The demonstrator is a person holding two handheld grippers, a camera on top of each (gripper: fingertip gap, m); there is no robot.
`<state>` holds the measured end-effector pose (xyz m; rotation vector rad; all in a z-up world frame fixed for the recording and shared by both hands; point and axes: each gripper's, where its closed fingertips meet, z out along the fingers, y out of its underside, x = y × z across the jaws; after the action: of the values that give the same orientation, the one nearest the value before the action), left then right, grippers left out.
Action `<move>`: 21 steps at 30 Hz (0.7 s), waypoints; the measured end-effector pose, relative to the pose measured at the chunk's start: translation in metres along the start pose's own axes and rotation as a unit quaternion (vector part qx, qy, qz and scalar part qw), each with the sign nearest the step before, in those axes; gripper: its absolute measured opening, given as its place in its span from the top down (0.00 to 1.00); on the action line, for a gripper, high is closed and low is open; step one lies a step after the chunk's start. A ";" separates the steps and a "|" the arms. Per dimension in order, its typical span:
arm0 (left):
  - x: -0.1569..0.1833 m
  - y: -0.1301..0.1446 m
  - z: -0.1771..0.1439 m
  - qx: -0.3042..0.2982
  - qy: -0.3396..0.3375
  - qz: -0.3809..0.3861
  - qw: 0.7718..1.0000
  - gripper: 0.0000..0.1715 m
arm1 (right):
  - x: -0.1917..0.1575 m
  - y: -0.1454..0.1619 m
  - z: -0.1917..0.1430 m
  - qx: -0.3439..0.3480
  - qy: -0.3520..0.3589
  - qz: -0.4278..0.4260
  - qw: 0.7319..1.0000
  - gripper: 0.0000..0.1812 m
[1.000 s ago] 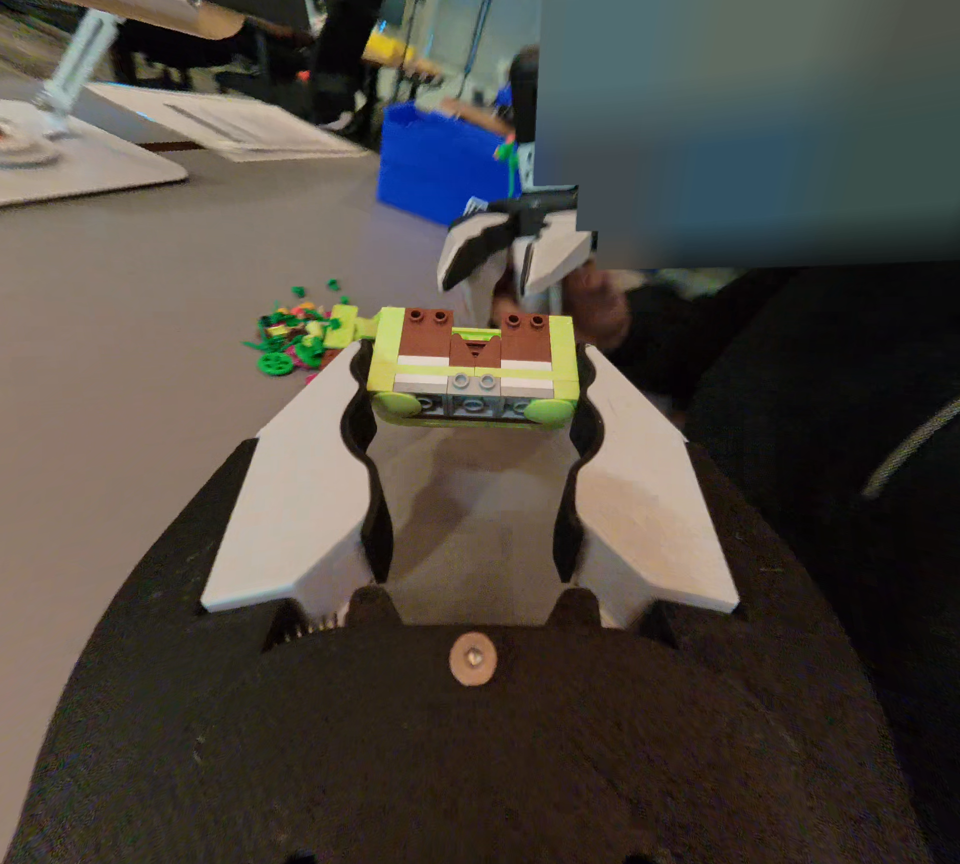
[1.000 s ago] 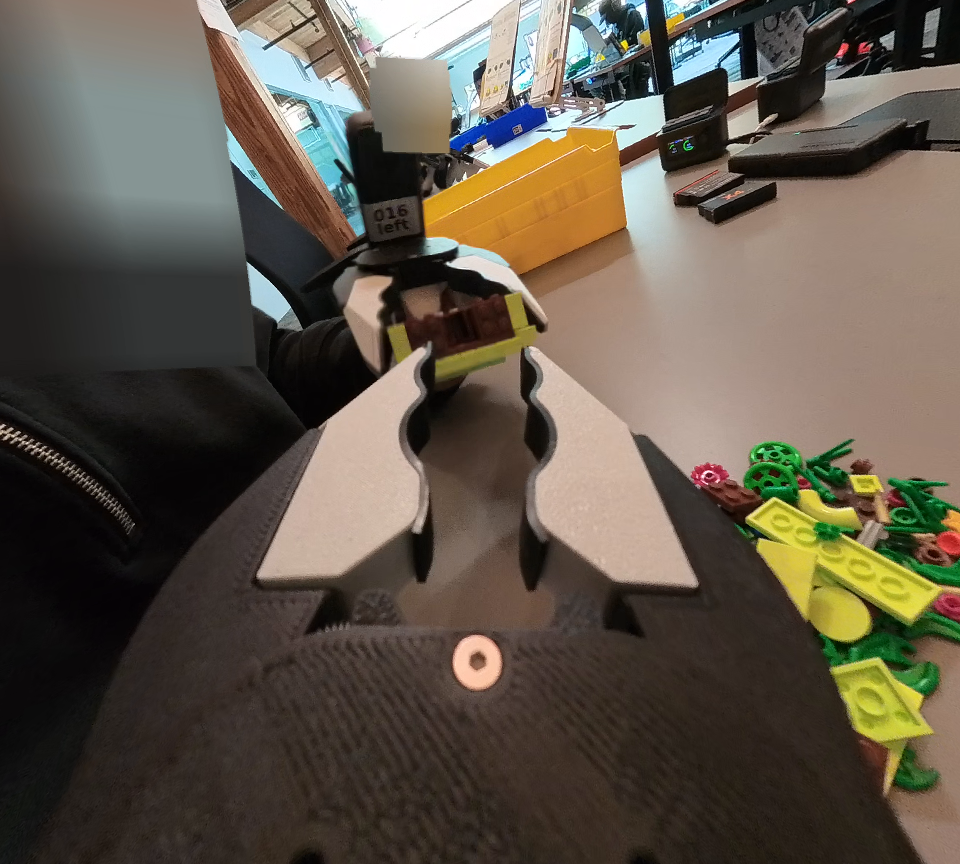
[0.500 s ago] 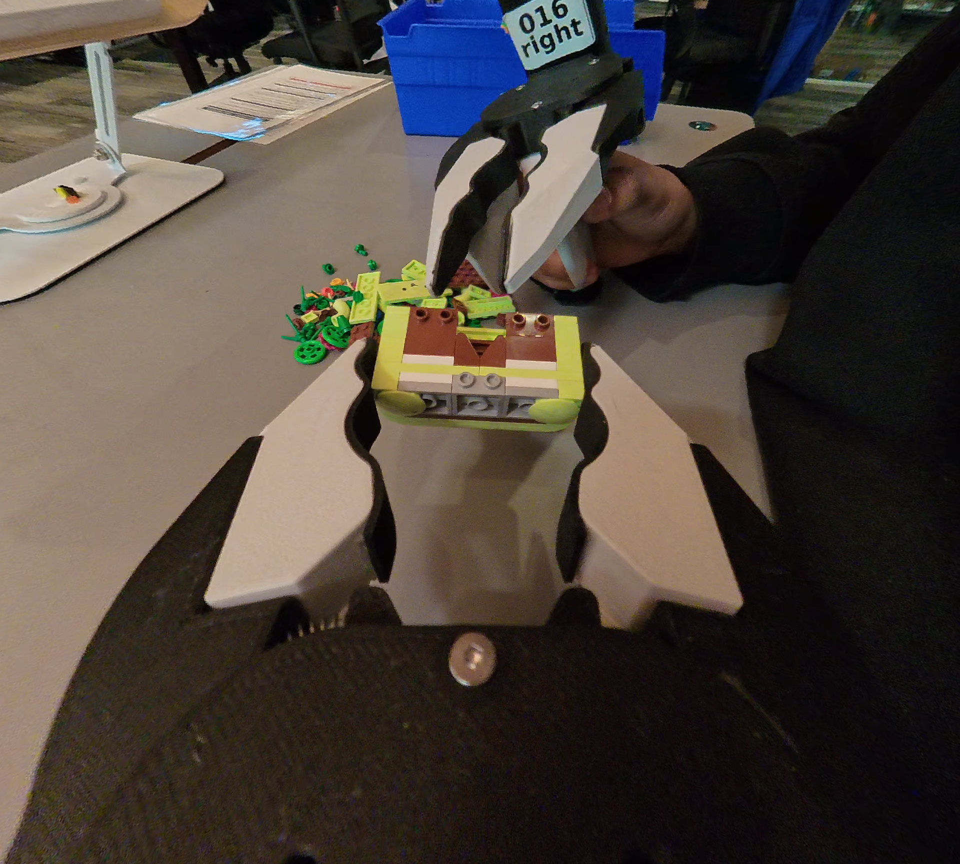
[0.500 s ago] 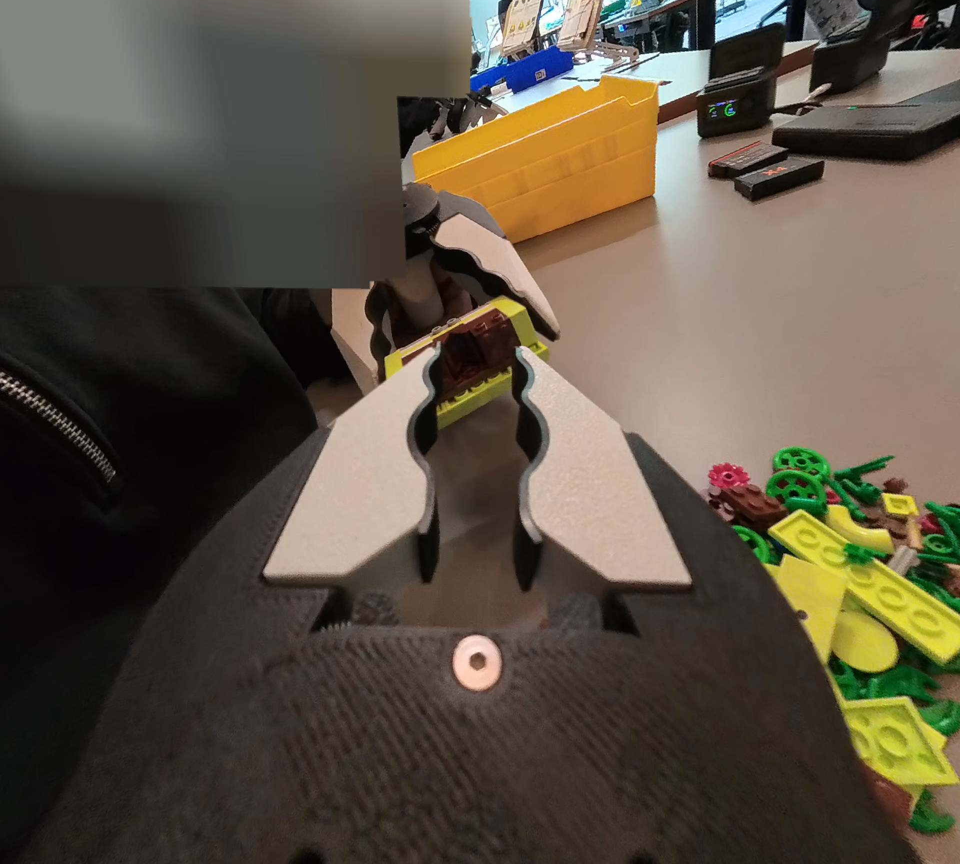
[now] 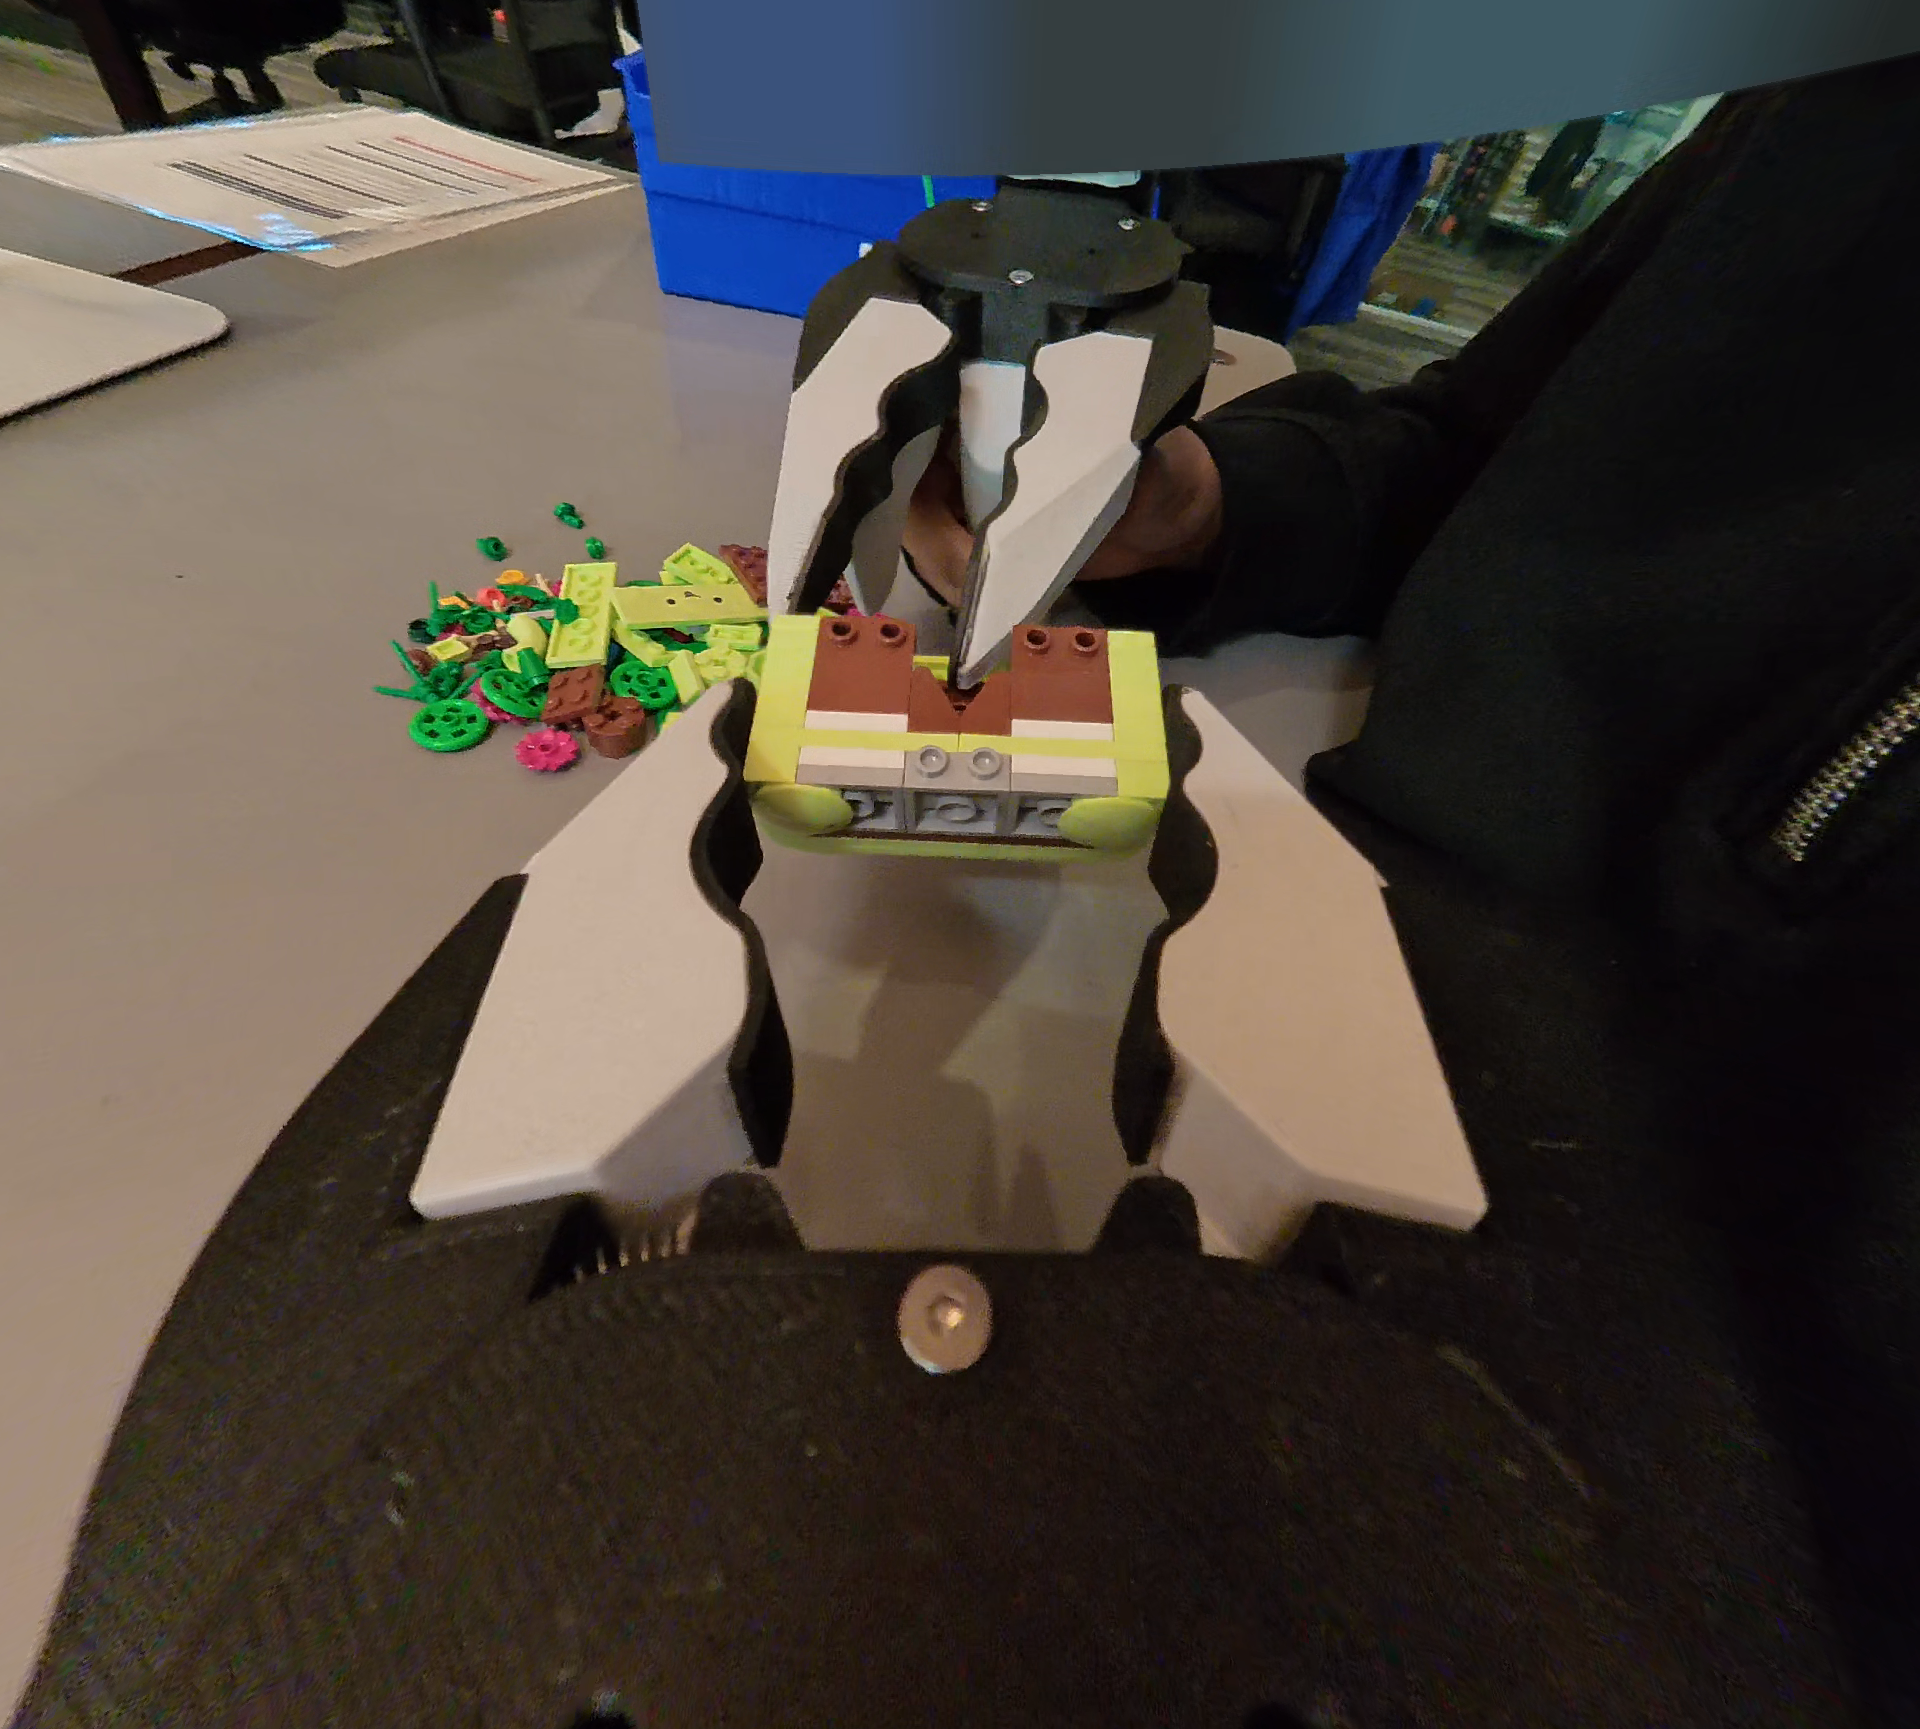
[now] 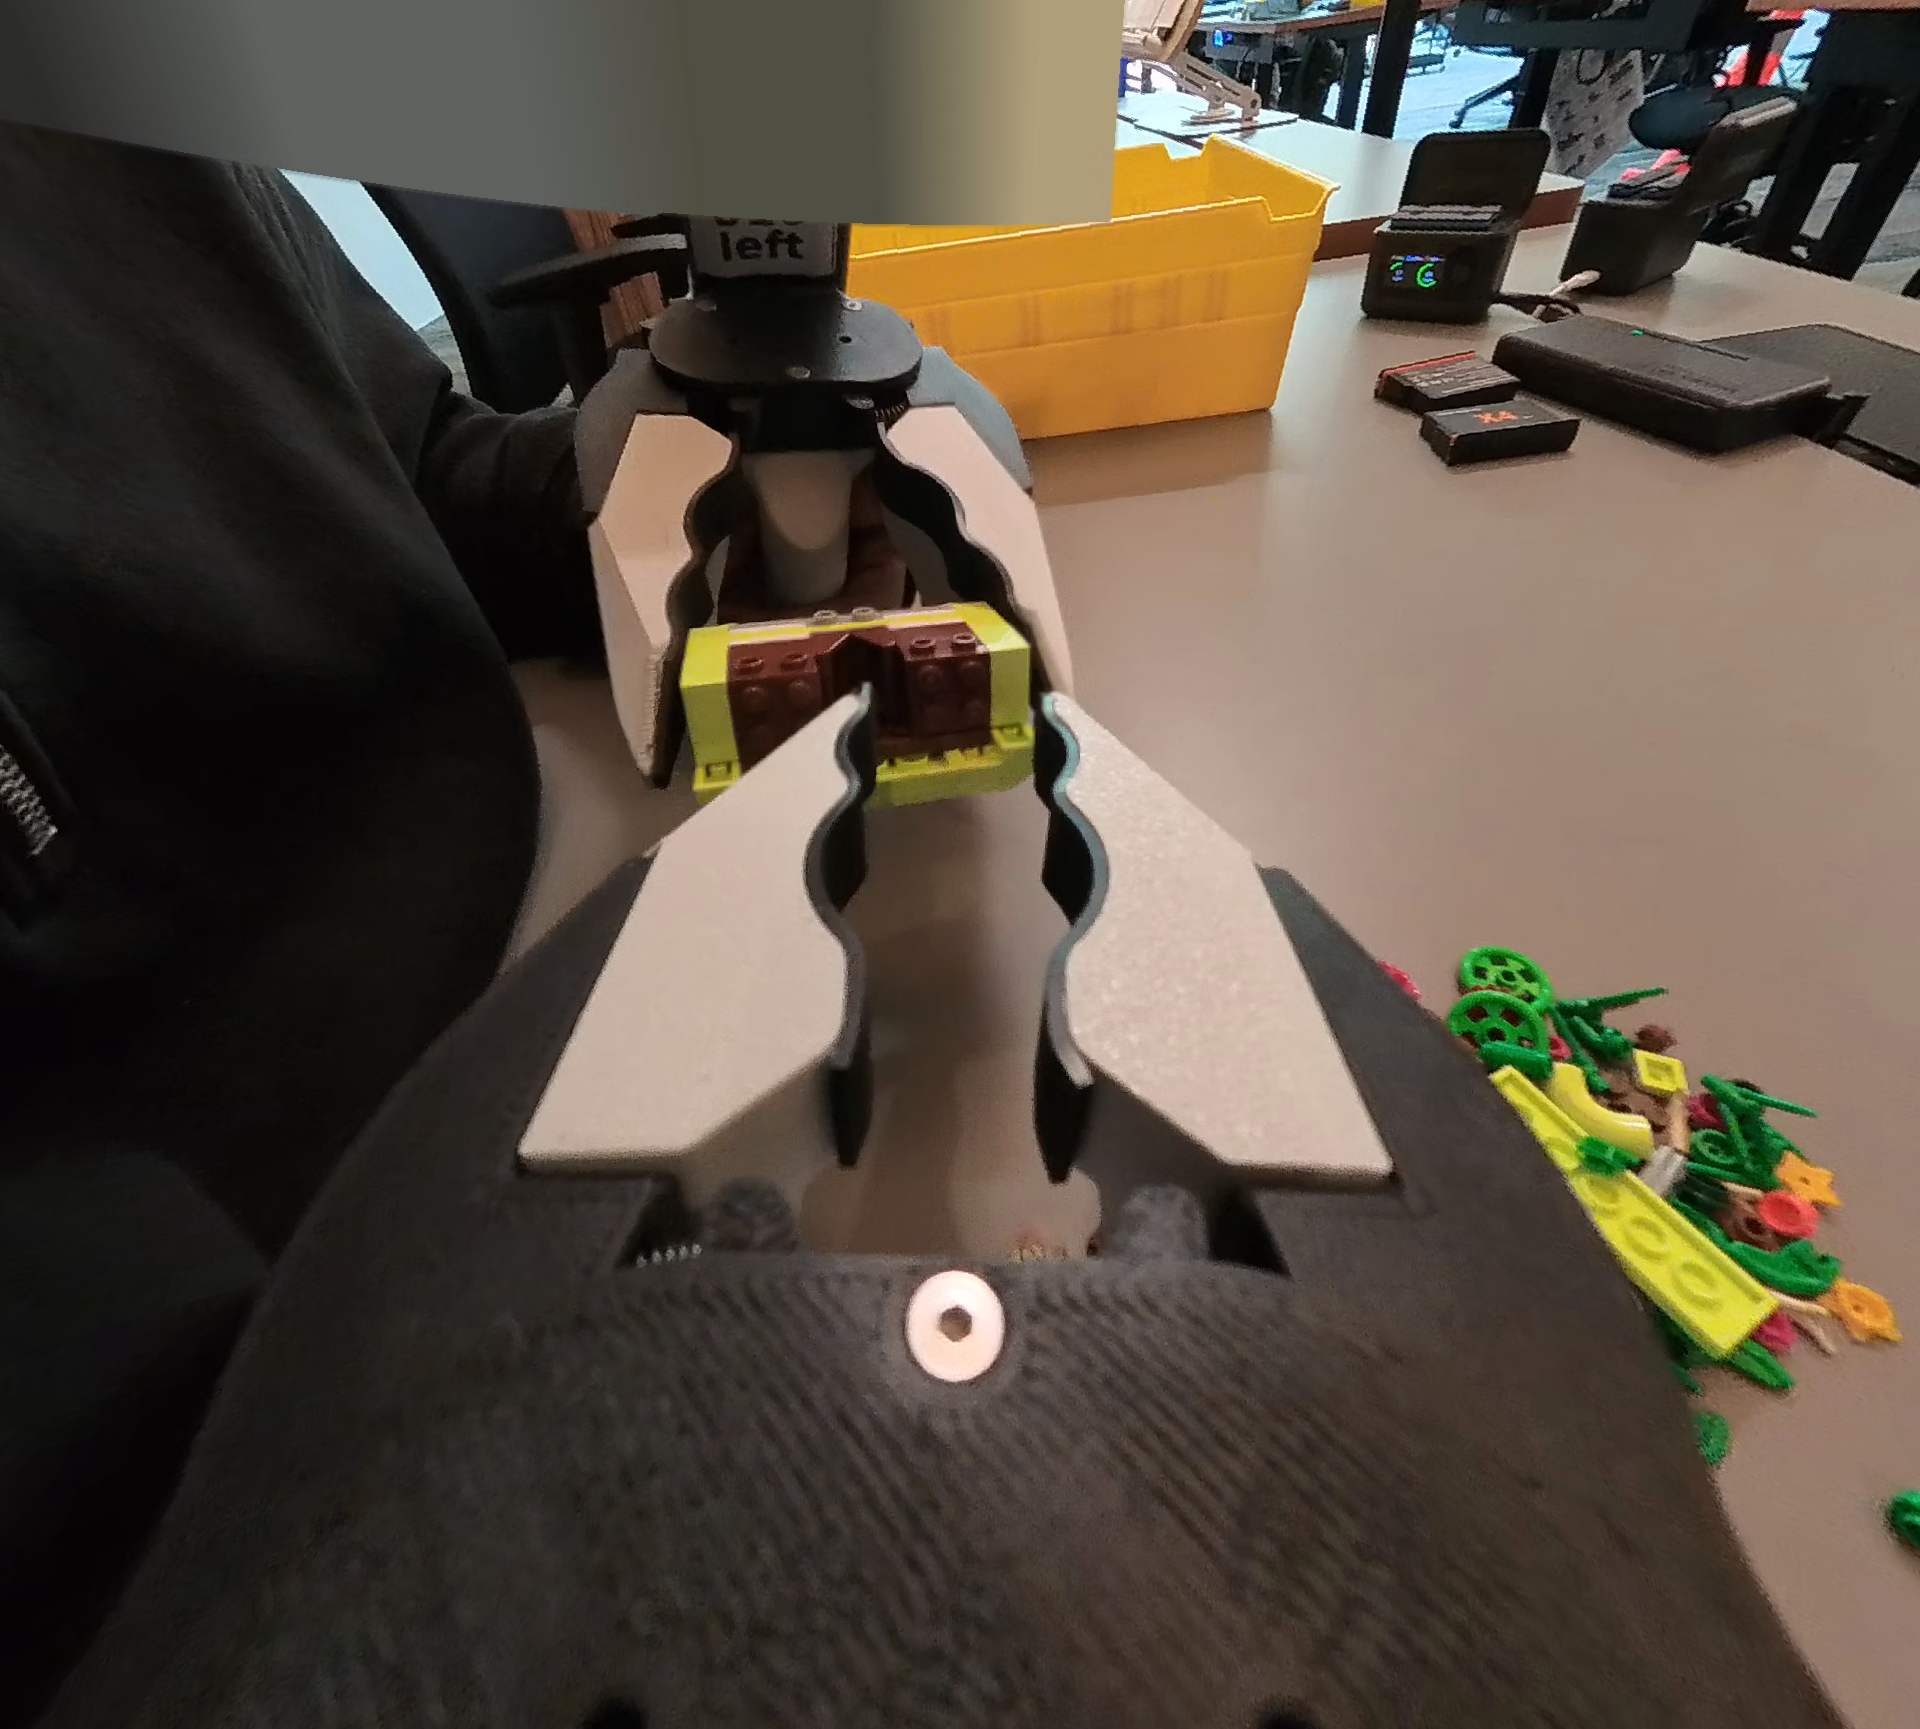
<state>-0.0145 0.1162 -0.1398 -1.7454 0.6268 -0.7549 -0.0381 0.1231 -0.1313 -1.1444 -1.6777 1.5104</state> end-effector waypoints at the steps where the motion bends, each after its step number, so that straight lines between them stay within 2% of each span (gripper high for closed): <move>1: 0.002 0.001 0.000 -0.002 0.006 -0.003 1.000 0.57 | -0.001 0.000 0.000 0.002 -0.003 0.003 1.000 0.84; 11: 0.014 0.004 0.003 -0.014 0.047 -0.018 0.999 0.57 | -0.012 -0.001 0.001 0.008 -0.054 0.031 0.998 0.85; 21: 0.019 0.002 0.002 -0.007 0.068 -0.032 0.997 0.57 | -0.015 0.002 0.002 -0.001 -0.064 0.032 0.997 0.86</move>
<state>-0.0004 0.1033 -0.1393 -1.7450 0.6714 -0.9224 -0.0324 0.1087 -0.1315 -1.1336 -1.7400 1.6533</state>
